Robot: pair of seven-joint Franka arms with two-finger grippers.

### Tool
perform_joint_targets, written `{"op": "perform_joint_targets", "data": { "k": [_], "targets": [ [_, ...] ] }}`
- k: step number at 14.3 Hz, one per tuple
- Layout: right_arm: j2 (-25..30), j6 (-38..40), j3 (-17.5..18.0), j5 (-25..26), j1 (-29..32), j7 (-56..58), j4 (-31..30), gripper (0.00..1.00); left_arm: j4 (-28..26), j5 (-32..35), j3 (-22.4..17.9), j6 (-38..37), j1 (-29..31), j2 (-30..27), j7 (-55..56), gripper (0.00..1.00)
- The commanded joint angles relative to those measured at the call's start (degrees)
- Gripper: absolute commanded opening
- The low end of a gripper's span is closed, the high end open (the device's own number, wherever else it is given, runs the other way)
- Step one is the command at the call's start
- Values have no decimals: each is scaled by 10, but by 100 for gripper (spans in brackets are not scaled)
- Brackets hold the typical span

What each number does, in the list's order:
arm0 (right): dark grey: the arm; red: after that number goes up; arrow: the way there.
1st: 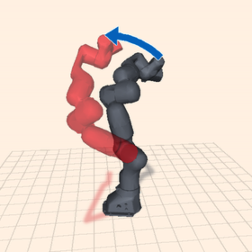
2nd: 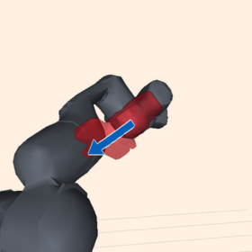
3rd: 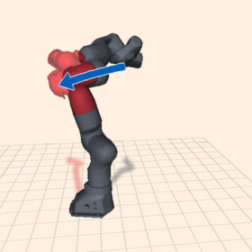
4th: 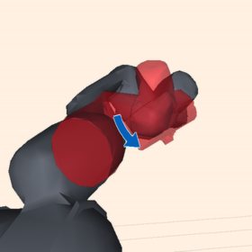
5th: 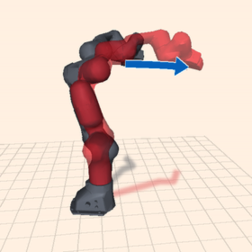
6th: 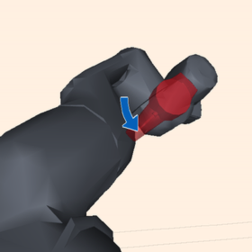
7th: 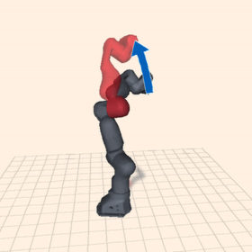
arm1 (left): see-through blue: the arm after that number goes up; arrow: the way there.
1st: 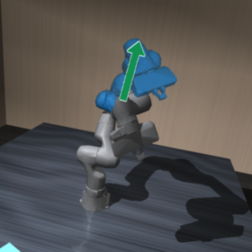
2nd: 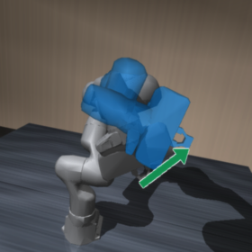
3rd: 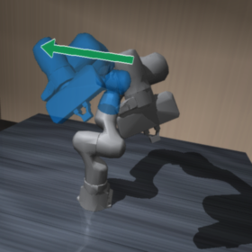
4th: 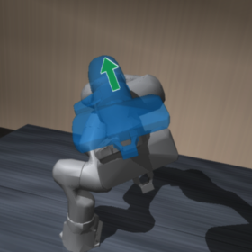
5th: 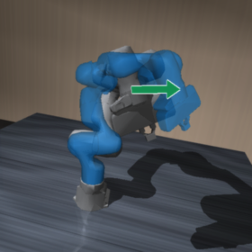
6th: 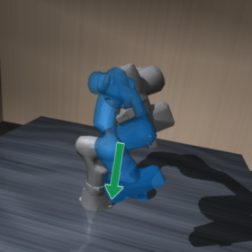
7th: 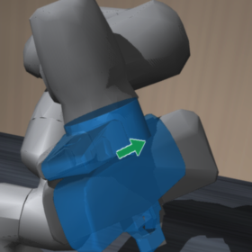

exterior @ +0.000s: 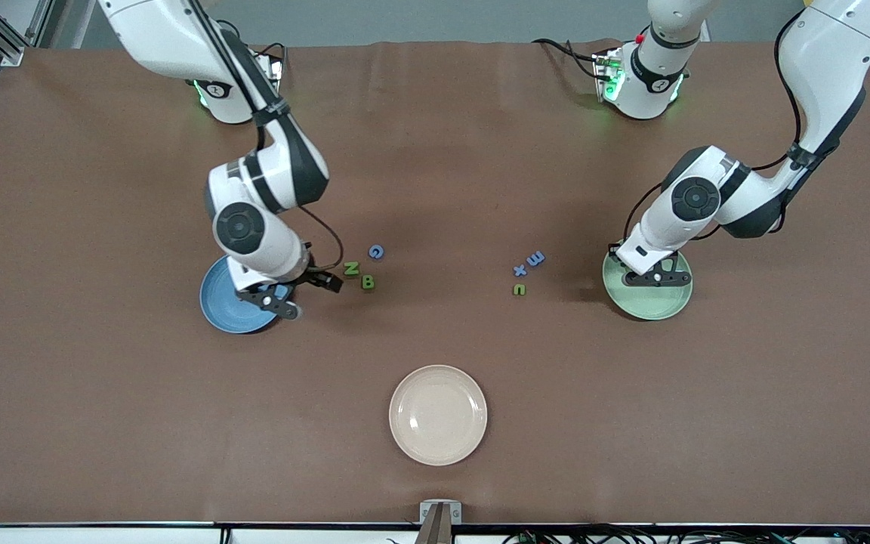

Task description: Sort uppercase to blue plate, lowercase to green plate

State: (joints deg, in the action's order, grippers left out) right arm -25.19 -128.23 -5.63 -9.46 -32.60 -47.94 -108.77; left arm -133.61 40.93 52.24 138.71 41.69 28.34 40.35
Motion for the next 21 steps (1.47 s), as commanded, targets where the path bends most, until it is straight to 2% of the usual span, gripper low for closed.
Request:
{"op": "perform_joint_targets", "data": {
  "k": [1,4,6,8,12,16,21],
  "targets": [
    [-22,-24,-5,-13,-6,-122,2,100,-5,13,9,9,15,-2,-3,80],
    [-34,-45,-6,-12,-30,-293,-6,100,4,13,14,8,14,-7,3,91],
    [-56,-71,-8,0,-47,-425,-5,100,15,12,35,8,14,-7,5,98],
    [-77,-101,-9,5,-58,-496,-6,100,27,11,58,5,12,-7,10,99],
    [-83,-104,-9,5,-56,-526,-23,100,44,10,67,3,-20,-1,16,99],
    [-79,-105,-9,6,-58,-529,-32,97,60,9,66,2,-53,3,94,99],
    [-65,-100,-10,6,-77,-531,-43,83,73,12,65,2,-77,22,317,99]
  ]
}}
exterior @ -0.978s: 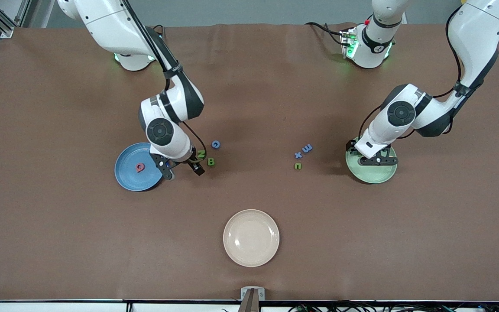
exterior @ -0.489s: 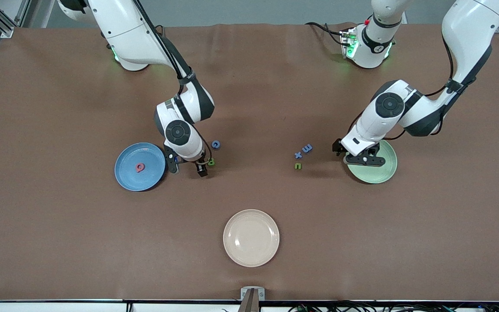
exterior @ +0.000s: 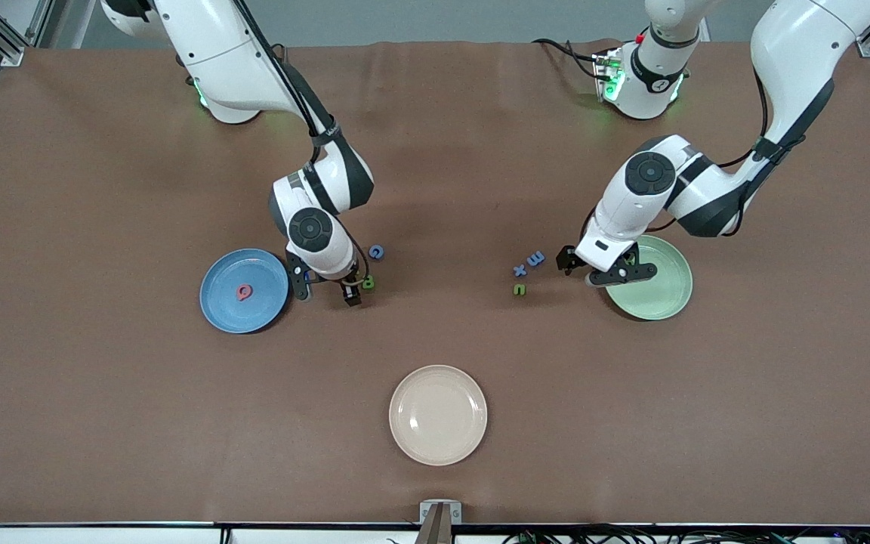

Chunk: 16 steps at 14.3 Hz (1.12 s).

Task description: Sort uppercase to blue plate, lowercase to green plate

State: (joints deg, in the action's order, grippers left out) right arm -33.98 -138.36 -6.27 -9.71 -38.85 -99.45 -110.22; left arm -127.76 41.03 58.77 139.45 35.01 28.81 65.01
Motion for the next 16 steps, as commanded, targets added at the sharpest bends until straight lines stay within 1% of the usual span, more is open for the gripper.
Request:
{"op": "perform_joint_targets", "data": {
  "k": [1,3,7,10,13,14,15,16],
  "targets": [
    [30,3,-3,8,-18,-16,-33,82,17,11,-1,-6,-17,20,81,100],
    [45,6,-3,8,-19,-19,-45,82,21,12,-2,-6,-23,20,87,99],
    [50,12,-3,8,-20,-19,-49,82,22,14,-3,-6,-37,20,87,99],
    [49,10,-3,8,-25,-17,-53,82,35,57,-6,-4,-66,20,84,99],
    [48,-3,-3,11,-25,-17,-60,80,37,60,-8,-6,-72,20,69,98],
    [47,-5,-3,13,-25,-17,-60,78,37,61,-8,-6,-73,24,26,97],
    [45,-9,-3,13,-25,-17,-60,78,37,61,-9,-6,-74,30,-46,95],
    [45,-15,-3,15,-25,-16,-61,74,37,60,-9,-6,-74,33,-136,95]
  ]
}}
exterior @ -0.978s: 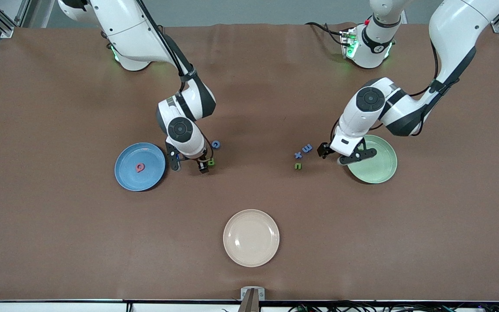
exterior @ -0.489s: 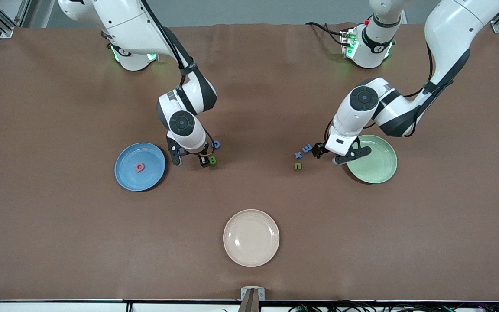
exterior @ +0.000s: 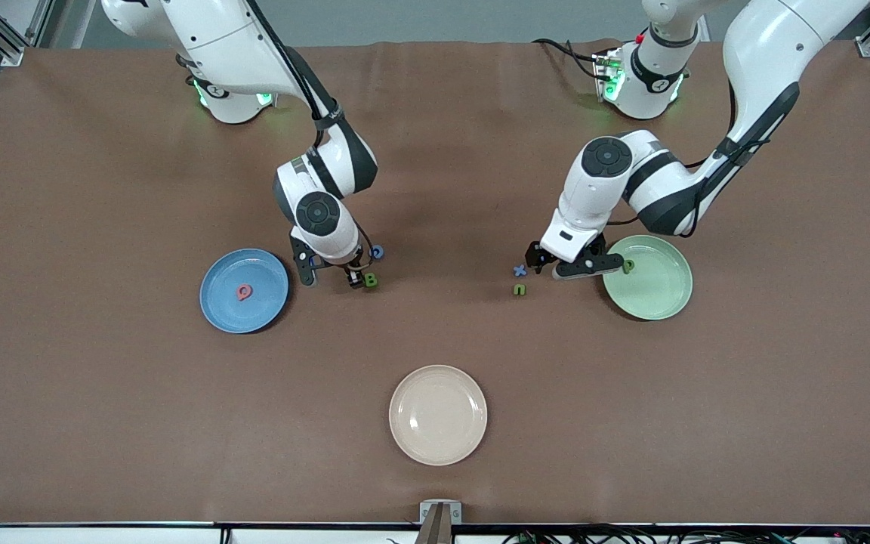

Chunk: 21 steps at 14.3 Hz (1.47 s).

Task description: Sort uppercase to blue plate, lowercase to green plate

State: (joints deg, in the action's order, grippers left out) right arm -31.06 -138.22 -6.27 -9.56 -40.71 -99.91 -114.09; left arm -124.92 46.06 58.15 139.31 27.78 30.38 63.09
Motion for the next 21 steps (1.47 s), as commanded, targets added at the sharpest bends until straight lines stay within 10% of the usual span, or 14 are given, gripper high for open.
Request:
{"op": "perform_joint_targets", "data": {
  "k": [1,8,21],
  "targets": [
    [14,-23,-3,22,-7,-12,-25,69,9,10,-3,-4,-1,17,-189,95],
    [12,-52,-2,28,-4,-8,-39,2,20,3,-4,3,-22,55,-498,99],
    [92,150,-16,28,170,358,10,0,35,22,-67,3,-103,93,-481,89]
  ]
}}
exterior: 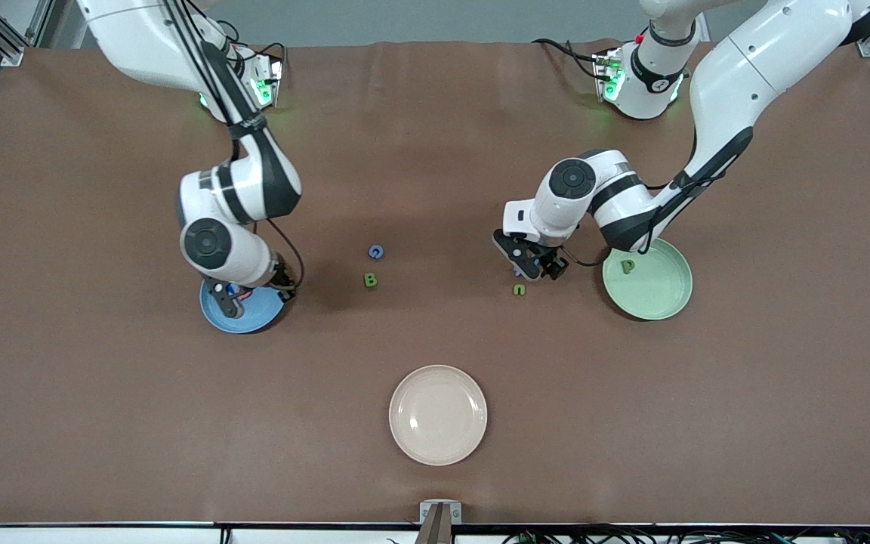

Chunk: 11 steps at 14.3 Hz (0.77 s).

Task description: Sort uppercase to blue plate, lowercase to green plate

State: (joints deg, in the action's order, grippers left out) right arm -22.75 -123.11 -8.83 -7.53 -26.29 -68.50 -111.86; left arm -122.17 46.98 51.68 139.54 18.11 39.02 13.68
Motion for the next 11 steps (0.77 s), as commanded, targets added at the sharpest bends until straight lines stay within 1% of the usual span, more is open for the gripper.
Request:
{"op": "perform_joint_targets", "data": {
  "k": [1,2,3,4,7,9,10,11],
  "targets": [
    [8,-4,9,8,39,67,-14,0,8,13,-4,0,-11,6,14,89],
    [4,-8,9,8,49,83,-15,0,8,13,-11,0,-13,6,14,89],
    [2,-12,10,8,58,92,-15,0,6,13,-14,0,-16,6,15,85],
    [2,-19,10,8,59,92,-16,0,4,13,-16,0,-16,6,17,78],
    [-18,-42,10,8,57,92,-19,1,3,13,-26,0,-22,9,16,75],
    [-38,-60,10,8,59,92,-19,3,3,13,-28,0,-22,10,16,72],
    [-39,-57,10,8,58,90,-19,21,2,13,-29,0,-22,10,17,67],
    [-39,-56,10,8,58,91,-18,51,2,13,-29,-1,-22,10,17,63]
  ]
}}
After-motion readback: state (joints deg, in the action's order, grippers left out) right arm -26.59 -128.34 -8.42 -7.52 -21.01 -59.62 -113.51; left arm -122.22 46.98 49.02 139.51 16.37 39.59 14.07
